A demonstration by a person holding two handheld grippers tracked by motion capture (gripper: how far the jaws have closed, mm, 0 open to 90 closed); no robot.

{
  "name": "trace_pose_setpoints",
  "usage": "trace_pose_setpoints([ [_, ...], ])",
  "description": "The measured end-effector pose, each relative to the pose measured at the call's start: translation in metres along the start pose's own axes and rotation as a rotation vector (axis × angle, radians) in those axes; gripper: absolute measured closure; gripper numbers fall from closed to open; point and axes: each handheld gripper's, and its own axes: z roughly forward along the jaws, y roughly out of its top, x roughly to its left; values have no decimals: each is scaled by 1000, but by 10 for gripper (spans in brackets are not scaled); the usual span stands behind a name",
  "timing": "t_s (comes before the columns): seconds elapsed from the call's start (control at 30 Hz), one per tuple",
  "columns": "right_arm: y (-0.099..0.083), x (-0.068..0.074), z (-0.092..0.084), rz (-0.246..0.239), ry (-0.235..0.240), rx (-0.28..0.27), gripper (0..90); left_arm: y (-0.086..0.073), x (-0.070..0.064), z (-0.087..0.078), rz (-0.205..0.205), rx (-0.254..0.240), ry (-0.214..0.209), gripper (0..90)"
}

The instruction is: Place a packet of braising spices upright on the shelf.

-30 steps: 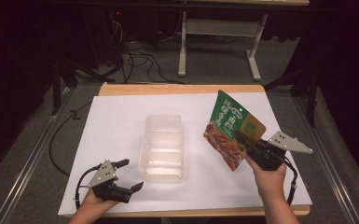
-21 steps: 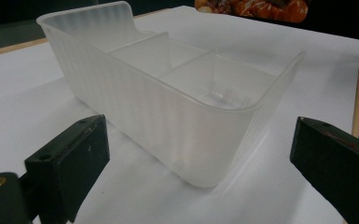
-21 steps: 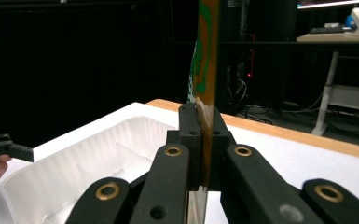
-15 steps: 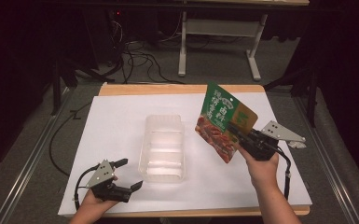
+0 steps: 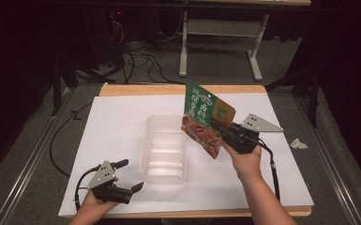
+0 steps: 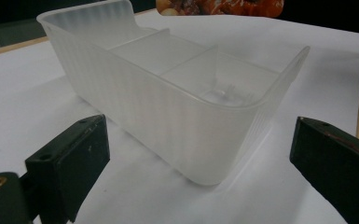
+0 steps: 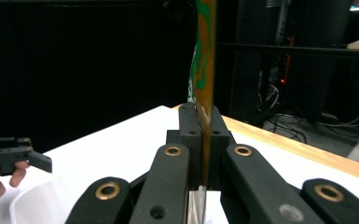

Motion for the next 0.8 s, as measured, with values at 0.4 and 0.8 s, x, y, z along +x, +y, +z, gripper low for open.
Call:
trace_pose_setpoints([
  [0.4, 5, 15, 26, -24, 71, -7, 900, 0, 0, 0, 0, -4, -5, 53],
  [0.8, 6, 24, 52, -36, 131, 9, 900, 0, 0, -1, -10, -15, 2, 52],
])
